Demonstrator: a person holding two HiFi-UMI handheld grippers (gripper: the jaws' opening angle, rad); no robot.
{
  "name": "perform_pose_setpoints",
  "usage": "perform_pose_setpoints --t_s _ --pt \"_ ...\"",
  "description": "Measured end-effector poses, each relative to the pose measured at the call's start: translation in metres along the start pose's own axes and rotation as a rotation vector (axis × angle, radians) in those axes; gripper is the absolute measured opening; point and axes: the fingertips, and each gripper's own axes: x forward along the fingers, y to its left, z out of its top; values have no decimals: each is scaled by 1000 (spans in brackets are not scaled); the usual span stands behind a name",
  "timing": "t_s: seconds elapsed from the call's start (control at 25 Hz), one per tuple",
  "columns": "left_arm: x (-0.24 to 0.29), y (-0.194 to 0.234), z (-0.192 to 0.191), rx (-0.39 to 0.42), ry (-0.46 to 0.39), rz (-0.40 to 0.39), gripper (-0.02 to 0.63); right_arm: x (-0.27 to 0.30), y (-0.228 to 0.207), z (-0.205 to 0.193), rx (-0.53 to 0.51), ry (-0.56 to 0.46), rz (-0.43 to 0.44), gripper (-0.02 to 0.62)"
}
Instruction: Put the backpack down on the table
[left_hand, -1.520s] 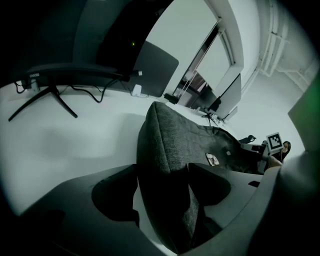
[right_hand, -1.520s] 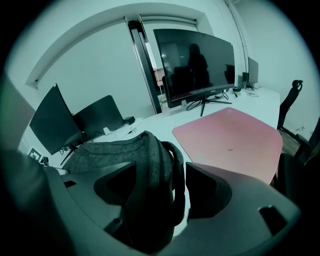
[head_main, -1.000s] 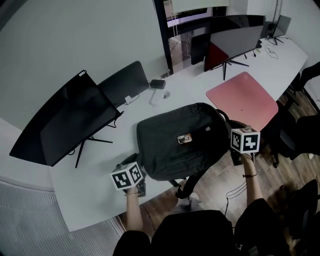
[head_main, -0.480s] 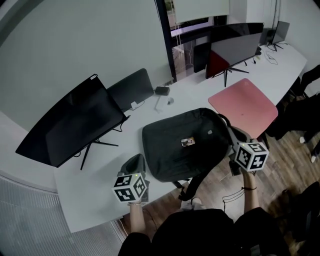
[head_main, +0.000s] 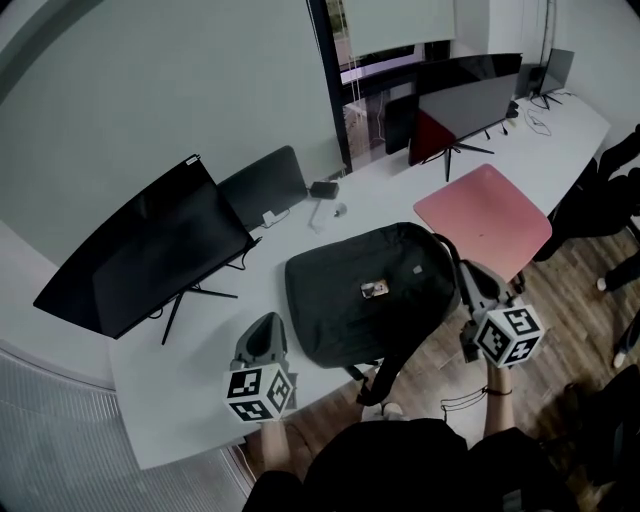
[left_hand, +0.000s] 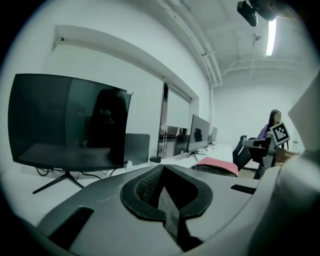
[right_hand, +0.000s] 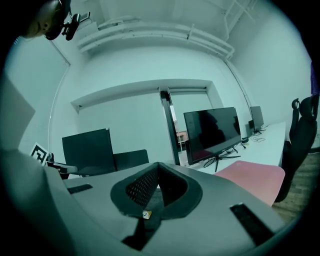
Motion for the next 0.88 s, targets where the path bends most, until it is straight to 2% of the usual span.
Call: perform_pose_setpoints --t_s 0.28,0.88 --pt "-11 9 6 12 -53 39 15 -15 -2 2 -23 -42 -12 12" --pt "-16 4 7 48 -57 50 15 -20 1 3 -41 -59 12 12"
